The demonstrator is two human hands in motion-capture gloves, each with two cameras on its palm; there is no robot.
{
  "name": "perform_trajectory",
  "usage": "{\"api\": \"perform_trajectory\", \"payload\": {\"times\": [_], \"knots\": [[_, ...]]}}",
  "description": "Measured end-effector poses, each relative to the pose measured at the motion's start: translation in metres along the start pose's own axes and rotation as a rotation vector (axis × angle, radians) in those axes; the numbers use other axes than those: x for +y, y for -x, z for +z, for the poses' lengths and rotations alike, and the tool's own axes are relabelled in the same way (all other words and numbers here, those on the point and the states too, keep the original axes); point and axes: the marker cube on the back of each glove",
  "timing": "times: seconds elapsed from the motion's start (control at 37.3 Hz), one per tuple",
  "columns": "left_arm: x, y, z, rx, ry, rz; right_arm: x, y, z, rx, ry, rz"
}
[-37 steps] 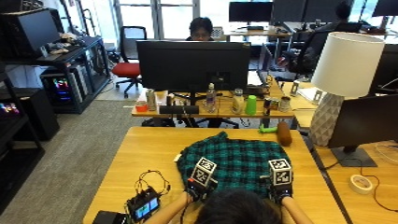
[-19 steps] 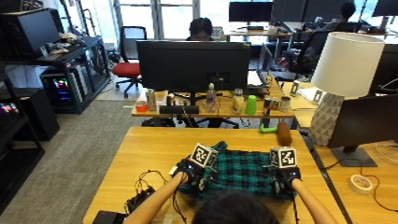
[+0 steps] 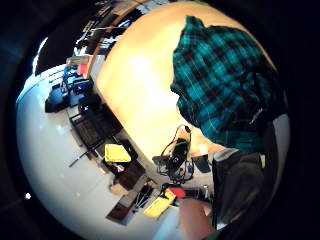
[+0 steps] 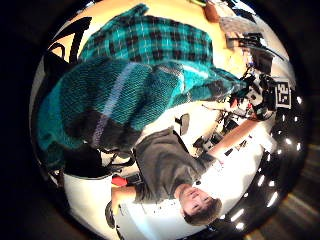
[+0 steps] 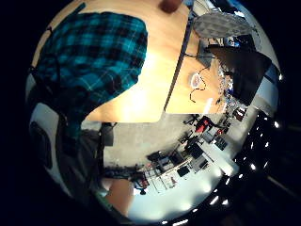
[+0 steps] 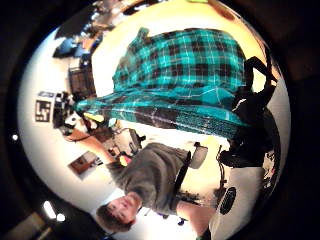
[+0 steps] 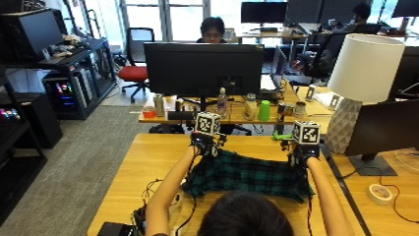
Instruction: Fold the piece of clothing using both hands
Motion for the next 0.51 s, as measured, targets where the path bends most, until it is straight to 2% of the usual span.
{"api": "perform_trajectory", "payload": {"times": [0.11,0.16,0.24,0.32,0.4,0.51], "knots": [[-0.022,0.005,-0.012,-0.025,-0.125,-0.057,-0.036,0.000,-0.011,-0.034,-0.152,-0.094],[-0.025,0.004,-0.015,-0.045,-0.180,-0.101,-0.053,-0.002,-0.014,-0.046,-0.204,-0.062],[-0.012,-0.004,-0.018,-0.070,-0.237,-0.182,-0.081,-0.004,-0.014,-0.055,-0.272,-0.020],[-0.018,-0.005,-0.011,-0.109,-0.269,-0.204,-0.098,-0.001,-0.010,-0.065,-0.304,0.004],[-0.039,-0.004,0.004,-0.146,-0.286,-0.204,-0.100,0.007,-0.004,-0.065,-0.329,0.048],[-0.076,0.002,0.024,-0.211,-0.322,-0.247,-0.073,0.026,-0.001,-0.008,-0.432,0.135]]}}
